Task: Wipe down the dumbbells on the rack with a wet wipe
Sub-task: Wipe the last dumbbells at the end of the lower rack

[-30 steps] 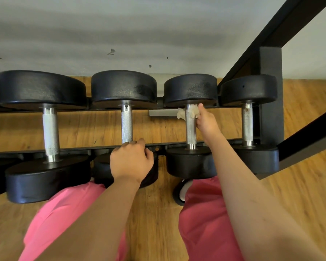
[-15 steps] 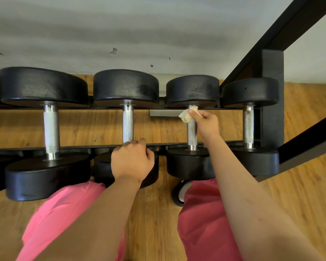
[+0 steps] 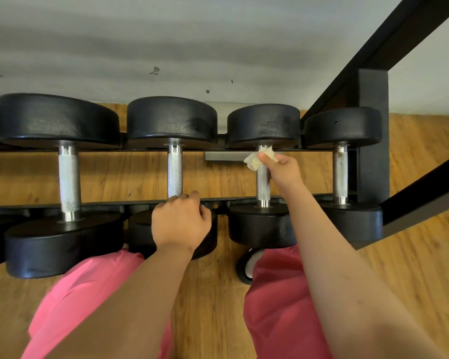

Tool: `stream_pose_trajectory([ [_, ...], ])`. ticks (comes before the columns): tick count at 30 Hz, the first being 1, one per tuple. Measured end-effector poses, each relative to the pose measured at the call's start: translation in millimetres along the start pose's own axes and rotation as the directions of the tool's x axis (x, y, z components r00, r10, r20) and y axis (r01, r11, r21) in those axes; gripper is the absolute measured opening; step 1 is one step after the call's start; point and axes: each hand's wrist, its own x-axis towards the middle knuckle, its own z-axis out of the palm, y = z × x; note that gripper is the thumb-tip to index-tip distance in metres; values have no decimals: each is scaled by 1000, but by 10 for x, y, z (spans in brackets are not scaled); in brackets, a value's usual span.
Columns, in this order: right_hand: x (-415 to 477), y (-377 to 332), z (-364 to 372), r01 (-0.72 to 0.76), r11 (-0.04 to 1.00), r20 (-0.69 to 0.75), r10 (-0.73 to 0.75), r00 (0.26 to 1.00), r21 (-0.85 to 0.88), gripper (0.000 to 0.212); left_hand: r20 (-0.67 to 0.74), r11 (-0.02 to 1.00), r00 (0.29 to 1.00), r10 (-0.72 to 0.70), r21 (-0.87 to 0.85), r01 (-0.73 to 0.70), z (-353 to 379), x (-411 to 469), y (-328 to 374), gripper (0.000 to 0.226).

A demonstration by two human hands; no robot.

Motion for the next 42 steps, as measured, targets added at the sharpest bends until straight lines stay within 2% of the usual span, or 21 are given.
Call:
stream_pose_trajectory([
  [4,-64,79,-18,77,992,-154,-61,986,99,9,0,1000,1000,-6,-12,6,-4,-2,4,20],
  [6,-73,104,-37,81,985,-121,-63,991,154,11,5,1000,1000,-5,-12,5,-1,-4,3,21],
  [9,-105,124,-9,47,990,20,-50,999,130,4,3,1000,1000,-8,-13,8,-2,-2,2,21],
  [14,-104,163,-23,61,986,-114,-43,993,153,15,-8,1000,1000,-14,-17,14,-4,-6,11,21],
  [19,-120,149,-53,57,991,-7,-57,998,117,6,58,1000,998,-14,-20,15,-4,11,9,29],
  [21,-114,155,-61,75,993,-53,-71,996,91,8,71,987,997,10,-164,2,-1,20,66,29],
  [24,-88,179,-79,95,991,-126,-83,989,90,14,34,875,997,72,-482,-47,21,0,352,29],
  [26,-80,191,-72,106,990,-86,-99,991,89,13,79,800,996,37,-600,18,120,-38,641,39],
  [28,-72,205,-41,129,989,-21,-128,992,65,12,252,651,965,-66,-722,233,242,-41,906,55],
  [30,-41,203,-35,124,990,11,-125,992,66,11,414,498,892,-179,-744,446,365,-20,1107,67],
  [31,-20,202,-55,121,991,18,-122,992,50,10,437,444,866,-242,-744,500,424,-9,1183,67],
  [34,46,221,-204,121,993,18,-121,992,15,15,369,327,808,-460,-776,540,516,-4,1348,46],
  [37,65,261,-259,120,993,100,-119,988,-9,10,304,325,760,-575,-767,553,529,-4,1429,33],
  [39,66,279,-224,162,981,154,-145,977,-106,16,297,343,756,-584,-753,561,549,-4,1458,31],
  [42,87,249,-264,184,972,184,-156,970,-145,22,282,352,764,-580,-760,547,566,-26,1441,32],
])
